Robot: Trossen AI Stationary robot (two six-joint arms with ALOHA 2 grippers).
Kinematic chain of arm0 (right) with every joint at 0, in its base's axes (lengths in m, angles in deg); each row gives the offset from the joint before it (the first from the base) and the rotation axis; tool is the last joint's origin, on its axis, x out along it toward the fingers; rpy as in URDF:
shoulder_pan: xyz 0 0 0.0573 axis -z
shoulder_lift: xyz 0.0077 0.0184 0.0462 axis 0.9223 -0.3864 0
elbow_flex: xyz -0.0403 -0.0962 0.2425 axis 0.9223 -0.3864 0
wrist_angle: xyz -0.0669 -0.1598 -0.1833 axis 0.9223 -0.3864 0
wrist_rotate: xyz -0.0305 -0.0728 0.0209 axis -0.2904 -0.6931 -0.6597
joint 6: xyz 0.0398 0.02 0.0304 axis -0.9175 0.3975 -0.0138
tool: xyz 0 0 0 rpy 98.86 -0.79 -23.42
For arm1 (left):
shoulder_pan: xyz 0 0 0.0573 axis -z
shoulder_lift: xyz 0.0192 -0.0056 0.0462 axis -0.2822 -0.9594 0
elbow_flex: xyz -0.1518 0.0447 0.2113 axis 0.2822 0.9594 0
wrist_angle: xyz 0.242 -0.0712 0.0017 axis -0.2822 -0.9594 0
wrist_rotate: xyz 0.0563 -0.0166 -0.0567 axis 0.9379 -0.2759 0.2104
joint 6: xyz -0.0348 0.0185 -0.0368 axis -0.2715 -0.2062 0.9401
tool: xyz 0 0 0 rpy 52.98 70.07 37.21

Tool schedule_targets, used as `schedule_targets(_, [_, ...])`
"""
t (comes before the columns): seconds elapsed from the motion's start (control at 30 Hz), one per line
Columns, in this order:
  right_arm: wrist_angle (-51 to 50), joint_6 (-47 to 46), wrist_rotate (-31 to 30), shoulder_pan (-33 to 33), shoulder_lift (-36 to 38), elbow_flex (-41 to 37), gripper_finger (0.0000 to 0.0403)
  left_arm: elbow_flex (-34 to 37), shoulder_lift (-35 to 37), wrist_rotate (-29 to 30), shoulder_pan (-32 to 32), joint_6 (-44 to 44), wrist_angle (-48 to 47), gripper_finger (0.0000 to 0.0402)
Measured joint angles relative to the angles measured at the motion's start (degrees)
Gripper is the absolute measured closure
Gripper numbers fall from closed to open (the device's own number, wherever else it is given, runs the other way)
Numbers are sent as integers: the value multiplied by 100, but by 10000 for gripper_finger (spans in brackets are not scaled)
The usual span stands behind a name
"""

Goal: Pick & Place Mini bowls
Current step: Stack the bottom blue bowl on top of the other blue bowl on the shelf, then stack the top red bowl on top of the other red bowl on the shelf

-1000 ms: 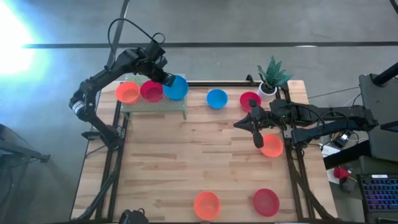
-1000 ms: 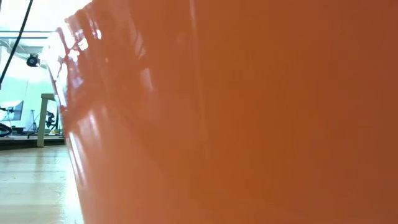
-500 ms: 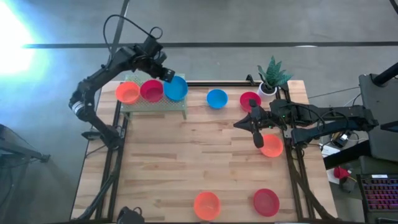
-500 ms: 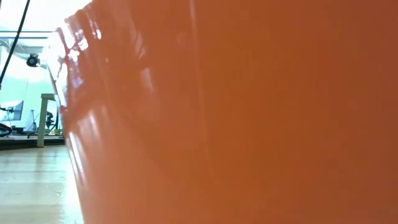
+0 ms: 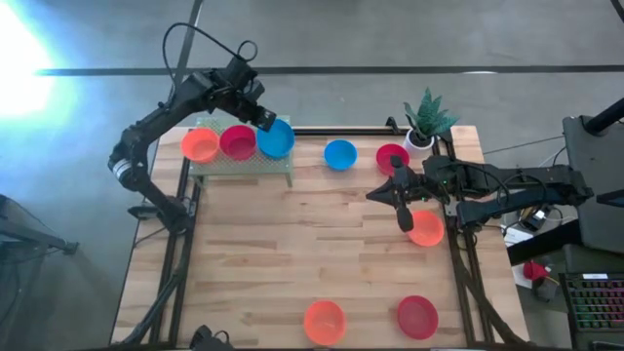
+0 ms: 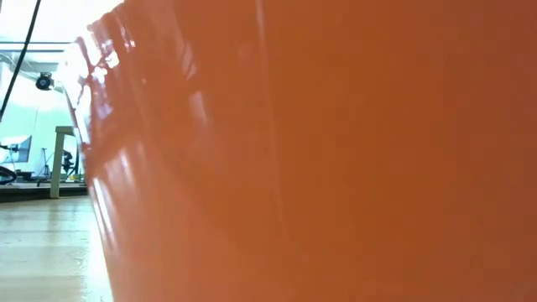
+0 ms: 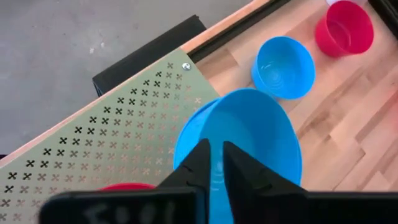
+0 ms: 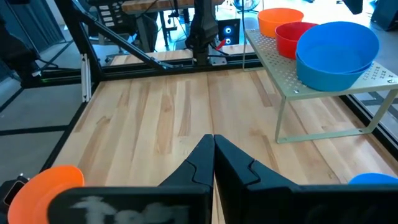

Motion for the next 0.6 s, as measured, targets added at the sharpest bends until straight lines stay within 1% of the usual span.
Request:
schedule_targets(0.1, [2, -1, 0, 0, 0, 2, 394, 148, 0, 16, 3, 0, 132, 396])
schedule_targets(0.3, [0, -1, 0, 0, 0, 0, 394, 483, -7, 21, 6, 0, 255, 401])
schedule_targets(0.4, [0, -1, 0, 0, -2, 2, 394, 617, -7, 122, 6, 1, 311, 401])
schedule_targets(0.6, [0, -1, 0, 0, -2, 2, 394, 489, 7, 162, -7, -42, 339, 401])
